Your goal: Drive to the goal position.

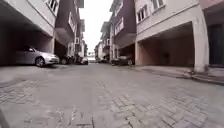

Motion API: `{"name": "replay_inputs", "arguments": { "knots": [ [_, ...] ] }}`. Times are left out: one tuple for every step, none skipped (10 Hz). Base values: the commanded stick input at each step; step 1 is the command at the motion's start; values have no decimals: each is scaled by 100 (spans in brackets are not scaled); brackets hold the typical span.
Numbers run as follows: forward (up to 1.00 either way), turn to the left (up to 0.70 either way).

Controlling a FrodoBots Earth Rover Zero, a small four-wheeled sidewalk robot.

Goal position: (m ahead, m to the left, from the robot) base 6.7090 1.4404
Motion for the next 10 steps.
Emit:
{"name": "replay_inputs", "arguments": {
  "knots": [
    [70, 0],
    [70, 0],
    [70, 0],
    [70, 0],
    [70, 0],
    [70, 0],
    [70, 0],
    [70, 0],
    [70, 0],
    [70, 0]
  ]
}}
